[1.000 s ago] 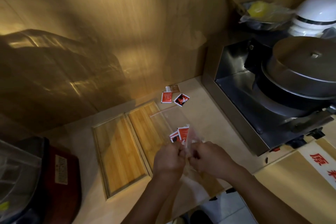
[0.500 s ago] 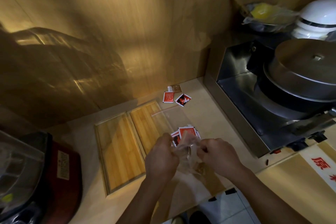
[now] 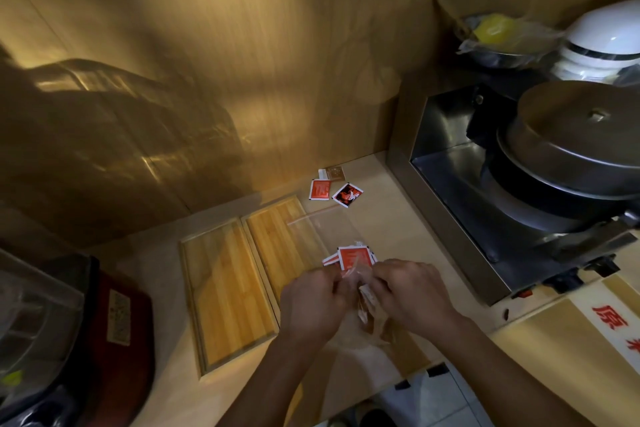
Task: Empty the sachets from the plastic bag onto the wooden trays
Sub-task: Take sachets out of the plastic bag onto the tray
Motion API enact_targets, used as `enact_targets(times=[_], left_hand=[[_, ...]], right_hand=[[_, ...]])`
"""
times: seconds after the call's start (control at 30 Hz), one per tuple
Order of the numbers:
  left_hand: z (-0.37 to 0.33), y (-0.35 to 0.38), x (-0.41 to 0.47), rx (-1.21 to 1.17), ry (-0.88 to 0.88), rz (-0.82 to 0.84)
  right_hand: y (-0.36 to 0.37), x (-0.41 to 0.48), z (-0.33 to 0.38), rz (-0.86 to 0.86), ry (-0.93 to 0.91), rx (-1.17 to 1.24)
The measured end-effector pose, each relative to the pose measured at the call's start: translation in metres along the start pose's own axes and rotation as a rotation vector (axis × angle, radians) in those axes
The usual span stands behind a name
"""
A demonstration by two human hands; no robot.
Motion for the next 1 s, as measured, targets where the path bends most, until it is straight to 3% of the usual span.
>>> enact_targets(times=[0.2,0.4,0.57,0.63,0.77,0.93,1.0], left_hand=[[0.018,-0.008,0.0,-0.018,-0.169,0.046],[0.018,-0.015,-0.009,-0.124,-0.227,0.015],[-0.011,-0.008,-0.024,-0.415,0.024,0.282],[-0.024,-0.012,-0.031,-0.404,0.136,0.321],[-0.021,-0.021,-0.026,-0.15,0.159,0.179],[-0.018,-0.039,-0.015,-0.038,0.206,0.04],[-0.019,-0.049,-0.009,0.018,0.237,0.0]], right_hand=[[-0.015,0.001,-0.028,-0.048,0.254,0.096],[-0.012,0.003,-0.021,-0.045,0.284,0.185],[-0.017,0.004,-0.034,-0.175,0.379,0.458],[-0.018,0.006,-0.036,-0.216,0.392,0.504],[-0.016,0.01,-0.042,-0.252,0.407,0.598],[-0.013,0.014,-0.049,-0.258,0.412,0.644],[-0.01,0.015,-0.051,-0.26,0.399,0.79]])
Point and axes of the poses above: each hand's wrist, its own x-axis towards the middle knuckle, its own y-axis out of the palm, z = x × y, the point moved 9 cm from there along x, towards the middle knuckle, and after that the axes turned 15 degrees about x, right-handed, at the moved point
